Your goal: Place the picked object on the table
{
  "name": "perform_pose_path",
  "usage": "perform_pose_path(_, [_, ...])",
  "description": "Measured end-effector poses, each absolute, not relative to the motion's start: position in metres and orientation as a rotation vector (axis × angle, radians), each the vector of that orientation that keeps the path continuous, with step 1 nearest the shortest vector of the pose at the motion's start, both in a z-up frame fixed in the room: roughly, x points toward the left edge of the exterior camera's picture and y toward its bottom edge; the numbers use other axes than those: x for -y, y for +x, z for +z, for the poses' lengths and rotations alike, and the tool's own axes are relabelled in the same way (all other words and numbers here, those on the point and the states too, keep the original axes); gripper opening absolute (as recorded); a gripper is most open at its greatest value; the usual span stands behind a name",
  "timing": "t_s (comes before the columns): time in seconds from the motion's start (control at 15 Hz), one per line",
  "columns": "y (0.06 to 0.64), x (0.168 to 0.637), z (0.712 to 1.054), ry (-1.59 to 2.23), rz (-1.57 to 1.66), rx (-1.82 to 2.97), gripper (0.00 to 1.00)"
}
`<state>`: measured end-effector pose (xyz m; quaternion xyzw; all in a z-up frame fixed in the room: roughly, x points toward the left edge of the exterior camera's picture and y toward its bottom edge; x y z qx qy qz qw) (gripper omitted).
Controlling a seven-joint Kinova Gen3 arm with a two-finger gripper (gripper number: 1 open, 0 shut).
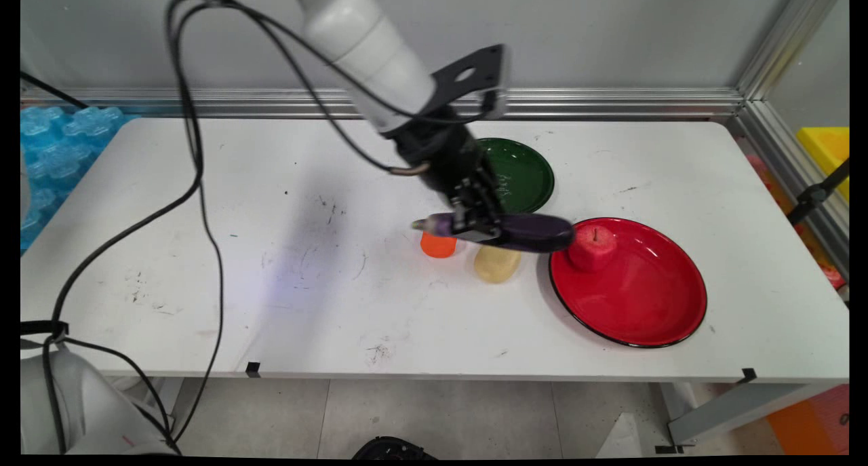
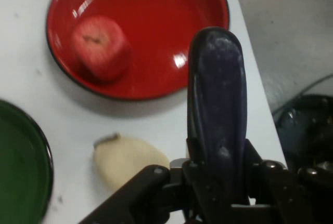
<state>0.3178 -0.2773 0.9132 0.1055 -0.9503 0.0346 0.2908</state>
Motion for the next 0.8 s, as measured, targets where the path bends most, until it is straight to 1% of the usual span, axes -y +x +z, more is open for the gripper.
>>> perform_pose_path(0.33, [0.348,0.258,0.898,0.276,0.068,2.572,0.0])
perform_pose_path(0.8, [0.357,0.255,0.848,0.278,0.044,2.615,0.0])
